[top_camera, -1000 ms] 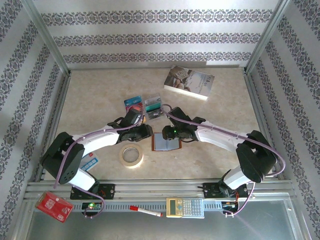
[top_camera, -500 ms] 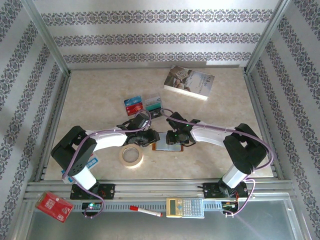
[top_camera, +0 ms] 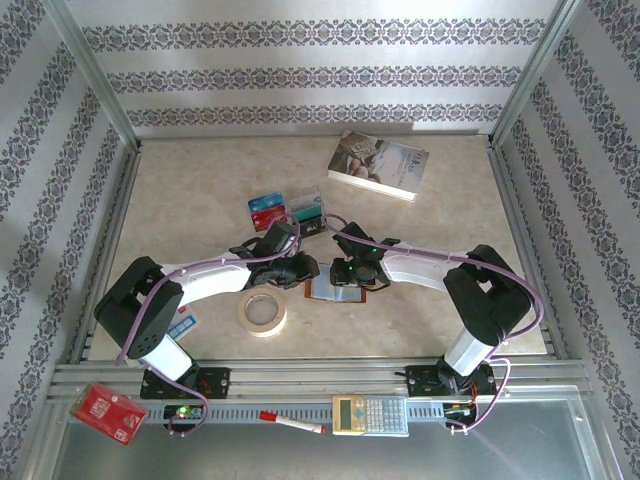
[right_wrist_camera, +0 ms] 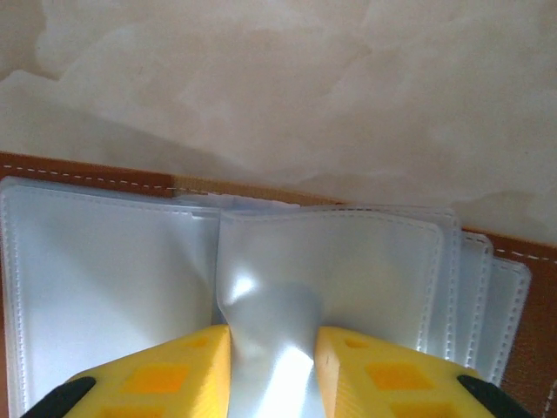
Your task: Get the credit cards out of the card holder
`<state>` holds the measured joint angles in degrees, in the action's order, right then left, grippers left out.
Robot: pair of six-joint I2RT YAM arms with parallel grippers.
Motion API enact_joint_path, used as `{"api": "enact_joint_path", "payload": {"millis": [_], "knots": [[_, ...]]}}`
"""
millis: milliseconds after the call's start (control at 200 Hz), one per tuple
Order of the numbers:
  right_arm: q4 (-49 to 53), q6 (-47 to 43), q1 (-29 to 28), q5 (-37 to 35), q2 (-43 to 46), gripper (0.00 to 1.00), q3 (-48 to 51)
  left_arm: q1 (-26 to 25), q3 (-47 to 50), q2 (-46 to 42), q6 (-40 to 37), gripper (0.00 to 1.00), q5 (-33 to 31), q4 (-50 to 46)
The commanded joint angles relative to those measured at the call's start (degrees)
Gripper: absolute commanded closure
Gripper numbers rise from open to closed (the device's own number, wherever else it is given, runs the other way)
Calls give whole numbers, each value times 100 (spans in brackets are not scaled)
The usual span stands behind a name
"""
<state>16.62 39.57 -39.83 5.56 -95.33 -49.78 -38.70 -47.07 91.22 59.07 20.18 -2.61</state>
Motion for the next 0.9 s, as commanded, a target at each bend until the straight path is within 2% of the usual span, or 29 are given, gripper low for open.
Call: {"api": "enact_joint_path", "payload": {"millis": [0,265,480,610,759,894], "knots": [[133,95,97,-16,-276,67,241,-116,-96,49,52,75,109,21],[134,77,133,-11,-285,68,276,-164,-333,404,-112,74,68,-315],[129,59,140,4,-302,69,258,-173,-355,370,-224,70,-450,-744],[111,53,149,23,-315,69,263,-191,-362,437,-247,70,-371,-662],[68,51,189,67,-298,70,282,-208,-384,528,-229,74,-196,-424],[26,51,255,125,-269,70,311,-208,-418,443,-295,78,-289,-532]]}}
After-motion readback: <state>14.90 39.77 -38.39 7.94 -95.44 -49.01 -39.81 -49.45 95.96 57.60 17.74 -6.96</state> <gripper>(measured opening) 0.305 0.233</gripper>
